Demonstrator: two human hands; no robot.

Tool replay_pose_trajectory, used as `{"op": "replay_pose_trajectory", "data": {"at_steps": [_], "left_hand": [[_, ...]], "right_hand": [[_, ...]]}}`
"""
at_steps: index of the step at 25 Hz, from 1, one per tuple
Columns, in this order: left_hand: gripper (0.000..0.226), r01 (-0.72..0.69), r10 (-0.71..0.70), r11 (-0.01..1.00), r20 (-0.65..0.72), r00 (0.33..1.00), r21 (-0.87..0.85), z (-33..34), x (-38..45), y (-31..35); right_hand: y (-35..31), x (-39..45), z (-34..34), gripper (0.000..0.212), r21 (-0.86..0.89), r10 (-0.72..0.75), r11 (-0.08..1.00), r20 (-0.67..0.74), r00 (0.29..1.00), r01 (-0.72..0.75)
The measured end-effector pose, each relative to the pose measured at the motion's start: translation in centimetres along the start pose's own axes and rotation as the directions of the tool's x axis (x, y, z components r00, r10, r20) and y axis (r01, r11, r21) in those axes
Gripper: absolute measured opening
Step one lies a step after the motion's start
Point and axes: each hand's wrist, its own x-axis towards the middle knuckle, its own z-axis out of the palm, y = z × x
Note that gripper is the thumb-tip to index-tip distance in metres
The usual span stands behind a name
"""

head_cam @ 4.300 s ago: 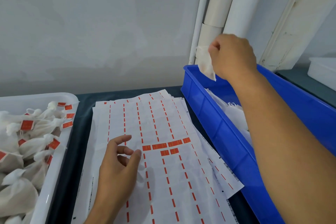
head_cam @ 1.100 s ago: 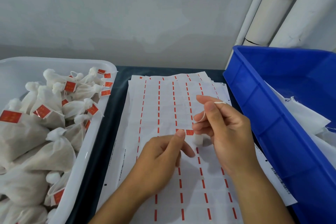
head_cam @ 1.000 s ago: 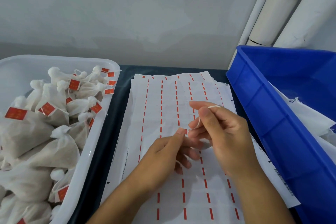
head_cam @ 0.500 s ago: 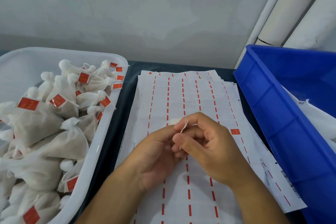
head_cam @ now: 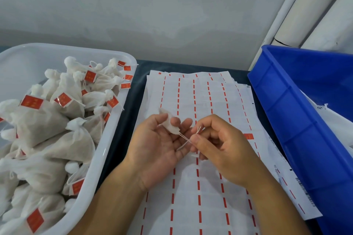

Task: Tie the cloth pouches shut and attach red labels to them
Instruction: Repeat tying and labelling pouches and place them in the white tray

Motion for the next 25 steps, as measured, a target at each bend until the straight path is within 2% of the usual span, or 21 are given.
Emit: {"op": "replay_pose_trajectory", "data": {"at_steps": [2,5,7,9,11,12,14,16,21,22,25], "left_hand": [[0.036,-0.039,0.049,0.988,-0.059,0.997,0.149,0.1,-0.1,-0.1],[0.04,-0.085,0.138,0.896,-0.092,0.986,0.437,0.0,0.3,-0.7],[0.047,-0.103,0.183,0.874,-0.125,0.975,0.475,0.2,0.2,-0.8],[0.041,-0.107,0.193,0.874,-0.137,0.972,0.475,0.3,0.2,-0.8],[0.036,-0.116,0.207,0.832,-0.11,0.972,0.543,0.3,0.1,-0.9],[0.042,-0.116,0.228,0.777,-0.104,0.968,0.619,0.4,0.1,-1.0],[0.052,-0.086,0.285,0.581,-0.103,0.953,0.809,0.3,0.0,-1.2],[0.037,-0.086,0.333,0.36,-0.042,0.942,0.929,-0.1,-0.3,-1.5],[0.028,-0.107,0.374,-0.097,0.136,0.918,0.989,-0.9,0.1,-2.4],[0.03,-0.106,0.385,-0.149,0.156,0.909,0.983,-0.9,0.3,-2.6],[0.044,-0.138,0.39,-0.199,0.207,0.897,0.97,-0.9,0.4,-2.8]], "right_hand": [[0.3,0.1,-0.2,0.01,-0.025,0.021,0.999,0.003,1.0,-0.021],[0.6,0.3,-0.2,0.005,-0.056,0.09,0.994,-0.046,0.995,-0.093],[0.9,0.5,-0.2,0.011,-0.051,0.125,0.99,-0.083,0.989,-0.129],[1.2,0.6,-0.3,0.005,-0.023,0.157,0.987,-0.092,0.983,-0.16],[1.3,0.7,-0.2,0.003,0.013,0.179,0.984,-0.094,0.979,-0.179],[1.4,0.7,-0.3,0.003,0.038,0.186,0.982,-0.101,0.977,-0.183],[1.3,0.6,-0.5,0.005,0.095,0.183,0.981,-0.124,0.975,-0.172],[0.8,0.5,-0.6,0.007,0.128,0.133,0.985,-0.148,0.98,-0.115],[0.2,0.2,-0.6,0.01,0.142,-0.025,0.989,-0.178,0.984,0.051],[0.2,0.1,-0.6,0.009,0.111,-0.058,0.991,-0.169,0.984,0.077],[-0.1,-0.1,-0.4,0.009,-0.003,-0.143,0.99,-0.138,0.98,0.144]]}}
